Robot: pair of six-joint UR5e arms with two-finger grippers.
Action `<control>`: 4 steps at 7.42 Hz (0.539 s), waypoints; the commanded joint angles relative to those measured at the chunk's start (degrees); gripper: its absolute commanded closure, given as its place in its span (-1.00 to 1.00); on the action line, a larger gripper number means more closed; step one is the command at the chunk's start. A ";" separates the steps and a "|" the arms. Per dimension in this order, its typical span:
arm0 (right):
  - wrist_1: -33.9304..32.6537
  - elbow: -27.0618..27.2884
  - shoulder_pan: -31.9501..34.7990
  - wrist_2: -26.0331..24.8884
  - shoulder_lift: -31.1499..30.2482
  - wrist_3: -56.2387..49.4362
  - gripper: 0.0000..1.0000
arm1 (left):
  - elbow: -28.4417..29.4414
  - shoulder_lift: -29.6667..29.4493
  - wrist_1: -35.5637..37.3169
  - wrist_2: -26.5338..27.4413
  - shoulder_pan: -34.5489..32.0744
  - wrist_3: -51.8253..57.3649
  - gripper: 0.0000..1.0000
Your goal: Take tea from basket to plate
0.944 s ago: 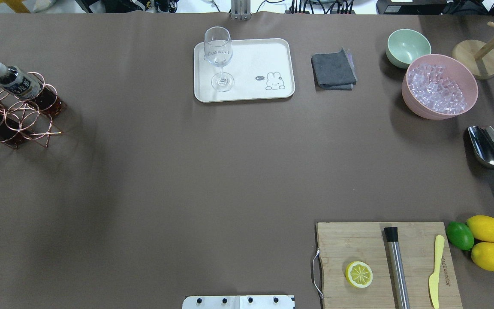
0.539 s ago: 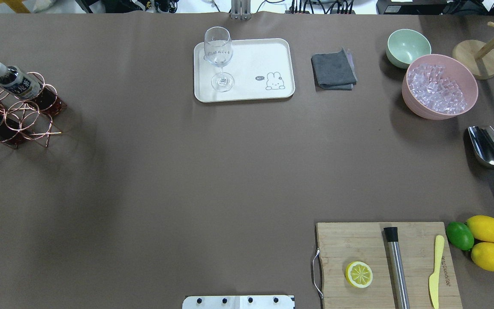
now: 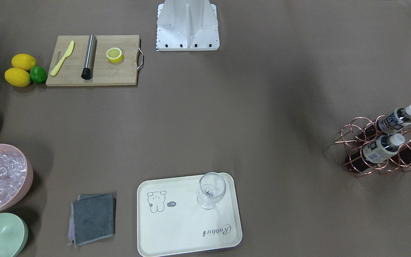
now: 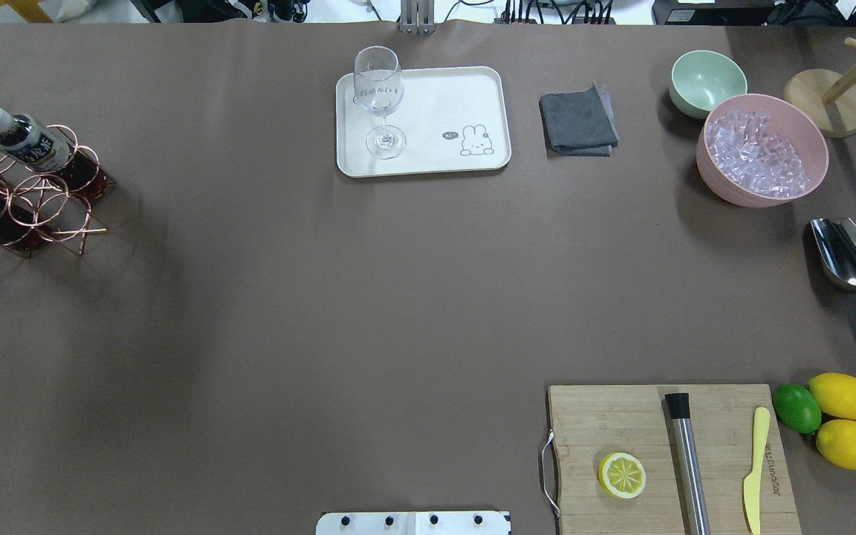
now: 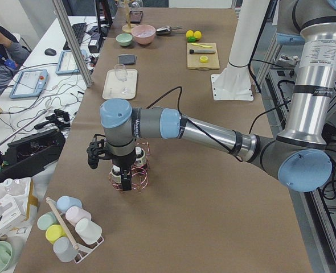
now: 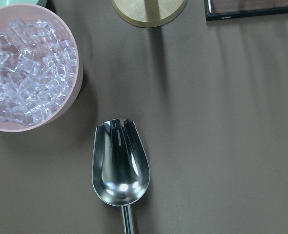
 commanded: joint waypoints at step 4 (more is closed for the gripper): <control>0.00 -0.31 -0.01 0.19 0.07 -0.02 -1.00 | 0.11 -2.50 -0.15 -4.08 0.03 -42.81 -0.94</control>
